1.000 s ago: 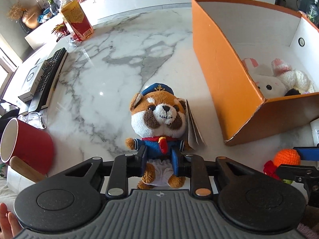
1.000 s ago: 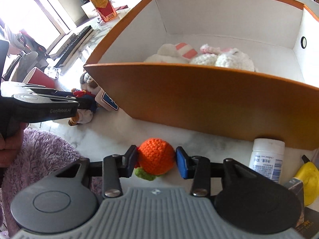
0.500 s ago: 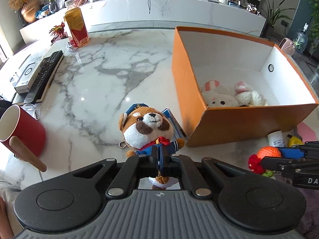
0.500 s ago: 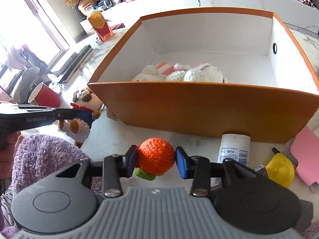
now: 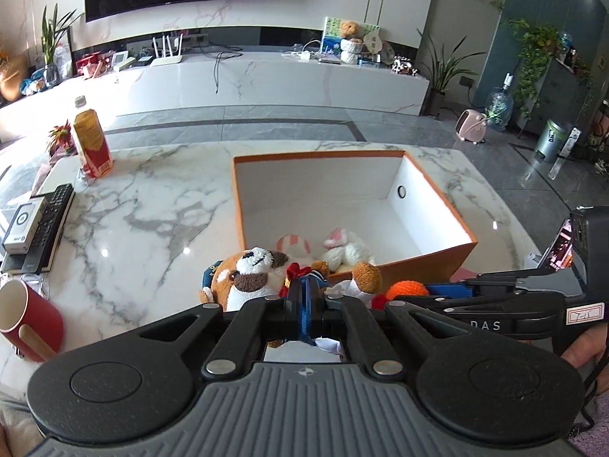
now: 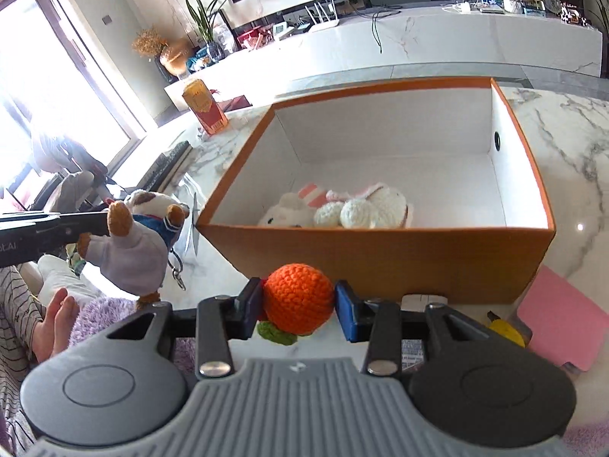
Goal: Organize objects
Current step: 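Carry the raccoon plush and orange ball over the orange box with both tools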
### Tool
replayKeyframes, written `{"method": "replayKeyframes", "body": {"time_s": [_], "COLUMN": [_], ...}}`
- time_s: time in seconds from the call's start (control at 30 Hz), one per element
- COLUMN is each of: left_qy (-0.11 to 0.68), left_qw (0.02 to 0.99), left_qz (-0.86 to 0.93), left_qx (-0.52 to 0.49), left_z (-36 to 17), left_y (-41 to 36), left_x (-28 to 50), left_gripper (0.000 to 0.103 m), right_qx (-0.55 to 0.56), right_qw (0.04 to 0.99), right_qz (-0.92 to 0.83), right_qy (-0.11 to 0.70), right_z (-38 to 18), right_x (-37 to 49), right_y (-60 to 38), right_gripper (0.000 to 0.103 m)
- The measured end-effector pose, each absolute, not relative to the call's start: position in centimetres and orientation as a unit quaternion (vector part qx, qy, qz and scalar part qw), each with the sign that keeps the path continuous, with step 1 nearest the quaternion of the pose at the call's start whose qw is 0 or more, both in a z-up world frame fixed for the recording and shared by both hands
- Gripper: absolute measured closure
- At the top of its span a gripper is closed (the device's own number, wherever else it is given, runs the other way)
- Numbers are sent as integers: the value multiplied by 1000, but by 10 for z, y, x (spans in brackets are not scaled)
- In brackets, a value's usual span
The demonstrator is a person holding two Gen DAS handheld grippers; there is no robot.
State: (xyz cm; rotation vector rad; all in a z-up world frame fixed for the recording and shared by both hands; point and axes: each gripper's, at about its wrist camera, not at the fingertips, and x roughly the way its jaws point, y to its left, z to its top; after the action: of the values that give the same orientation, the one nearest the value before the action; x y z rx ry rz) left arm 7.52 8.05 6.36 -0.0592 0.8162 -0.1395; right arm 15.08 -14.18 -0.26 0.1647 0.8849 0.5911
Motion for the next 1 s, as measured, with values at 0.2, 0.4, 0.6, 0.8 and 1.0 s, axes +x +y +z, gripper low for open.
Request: {"method": "replayKeyframes", "body": {"time_s": [0.2,0.4,0.6,0.8,1.0], "left_qy": [376,361,357,376,403], "left_qw": [920,921,914,896,876], "left_qz": [-105,-120,-120,-142,-145], "left_qx": [19,84,149,190,222], "left_z": [86,93,78,50,19], "left_y": [55,30,11,2,4], "left_x": [101,138,180,215,248], "left_gripper": [101,101,101,101,101], "right_qx": [83,81,77,69,61], "right_qw": [875,884,885,880,875], "right_qz": [287,273,256,249,242], "right_qy": [381,371,381,399,415], "right_z": [26,35,28,14,0], "right_x": [164,194,233,270,300], "right_y": [-149,-154,-158,-156,-154], "right_gripper": [60,60,60,60,60]}}
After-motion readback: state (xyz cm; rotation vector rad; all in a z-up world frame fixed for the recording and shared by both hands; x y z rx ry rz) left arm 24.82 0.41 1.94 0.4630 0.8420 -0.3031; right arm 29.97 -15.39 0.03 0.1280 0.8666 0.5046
